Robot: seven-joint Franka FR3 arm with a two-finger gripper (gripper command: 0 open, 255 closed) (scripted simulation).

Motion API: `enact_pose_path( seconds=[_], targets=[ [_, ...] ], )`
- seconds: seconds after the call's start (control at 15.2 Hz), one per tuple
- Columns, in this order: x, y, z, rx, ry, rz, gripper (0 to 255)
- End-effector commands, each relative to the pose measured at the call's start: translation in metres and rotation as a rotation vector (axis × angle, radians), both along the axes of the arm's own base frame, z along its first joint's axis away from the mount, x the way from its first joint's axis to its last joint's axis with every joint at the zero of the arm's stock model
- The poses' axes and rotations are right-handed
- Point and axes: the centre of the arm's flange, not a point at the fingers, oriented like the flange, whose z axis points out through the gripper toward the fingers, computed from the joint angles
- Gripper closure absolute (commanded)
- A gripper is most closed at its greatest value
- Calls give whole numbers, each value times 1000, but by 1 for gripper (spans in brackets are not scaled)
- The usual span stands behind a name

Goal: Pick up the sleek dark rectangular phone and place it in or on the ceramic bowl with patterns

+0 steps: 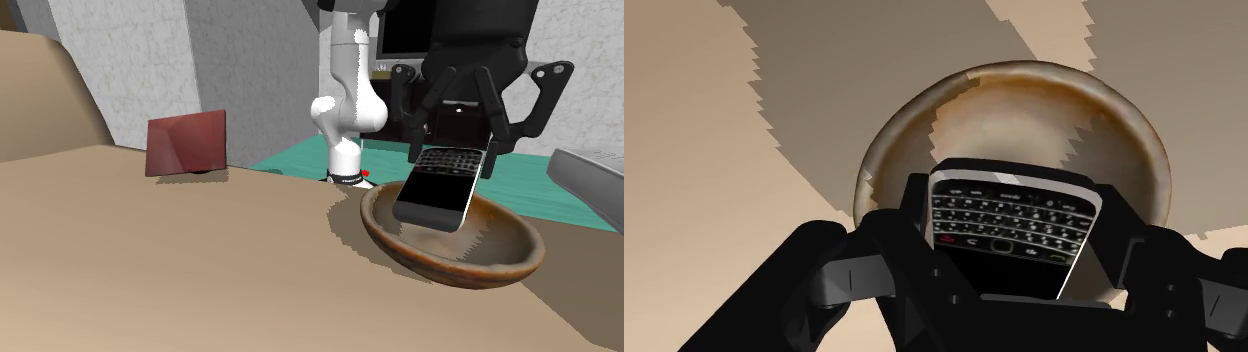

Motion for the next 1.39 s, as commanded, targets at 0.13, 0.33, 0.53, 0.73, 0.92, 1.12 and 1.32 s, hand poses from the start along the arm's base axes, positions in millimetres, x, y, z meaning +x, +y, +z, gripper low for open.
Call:
enact_pose_path(
  seconds=[0.13, 0.33, 0.53, 0.73, 0.92, 1.12, 1.32],
  targets=[
    [0, 0, -4, 1, -1, 0, 255],
    [0, 0, -4, 1, -1, 0, 255],
    [0, 0, -4, 1, -1, 0, 0],
    [0, 0, -4, 1, -1, 0, 0],
    [-1, 0, 22, 1, -1, 0, 0],
    [-1, 0, 46, 1, -1, 0, 0],
    [-1, 0, 46, 1, -1, 0, 0]
  ],
)
